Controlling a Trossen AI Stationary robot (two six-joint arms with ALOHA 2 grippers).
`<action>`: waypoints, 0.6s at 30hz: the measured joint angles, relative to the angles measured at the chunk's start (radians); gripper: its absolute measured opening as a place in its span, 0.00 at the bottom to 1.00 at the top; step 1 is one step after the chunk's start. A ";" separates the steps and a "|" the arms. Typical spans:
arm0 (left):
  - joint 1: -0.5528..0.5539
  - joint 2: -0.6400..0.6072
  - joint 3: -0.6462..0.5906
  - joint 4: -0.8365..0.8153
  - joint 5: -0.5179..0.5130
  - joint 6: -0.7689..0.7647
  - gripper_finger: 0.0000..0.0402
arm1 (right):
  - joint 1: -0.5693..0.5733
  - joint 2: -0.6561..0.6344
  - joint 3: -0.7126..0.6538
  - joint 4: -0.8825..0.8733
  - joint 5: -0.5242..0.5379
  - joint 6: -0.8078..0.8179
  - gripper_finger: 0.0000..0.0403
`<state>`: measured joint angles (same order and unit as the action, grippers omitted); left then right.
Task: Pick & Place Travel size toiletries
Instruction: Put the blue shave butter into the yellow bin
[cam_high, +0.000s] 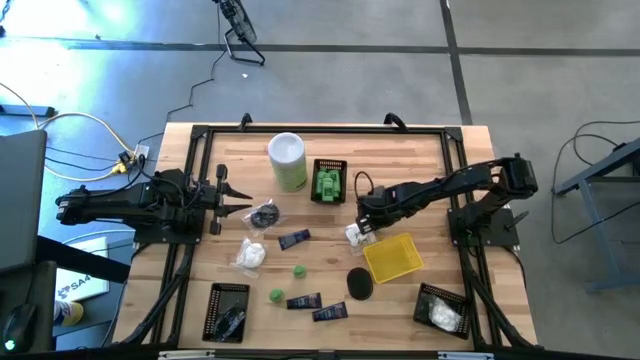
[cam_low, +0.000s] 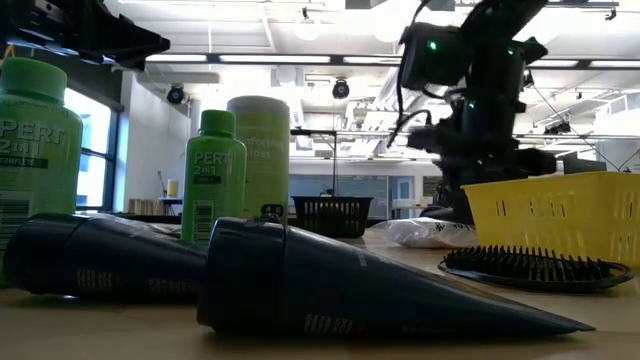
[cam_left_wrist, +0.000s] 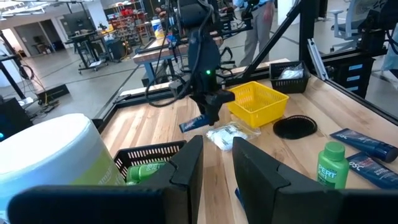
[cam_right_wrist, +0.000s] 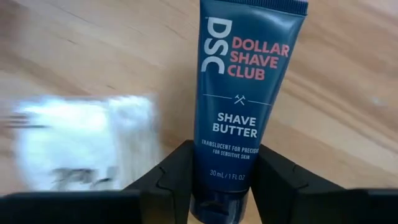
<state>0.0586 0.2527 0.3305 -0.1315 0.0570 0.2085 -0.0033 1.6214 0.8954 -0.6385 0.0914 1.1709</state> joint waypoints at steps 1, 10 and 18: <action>0.000 0.000 0.000 0.000 0.000 0.000 0.21 | -0.004 -0.012 0.001 0.002 0.002 0.001 0.32; 0.000 0.000 0.000 0.001 0.000 0.000 0.21 | -0.006 -0.166 0.001 0.015 0.039 0.019 0.31; 0.000 0.000 0.000 0.002 0.001 0.000 0.21 | 0.047 -0.311 0.003 0.063 0.033 0.041 0.33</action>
<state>0.0589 0.2529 0.3305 -0.1299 0.0578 0.2081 0.0442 1.3108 0.8980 -0.5752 0.1244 1.2118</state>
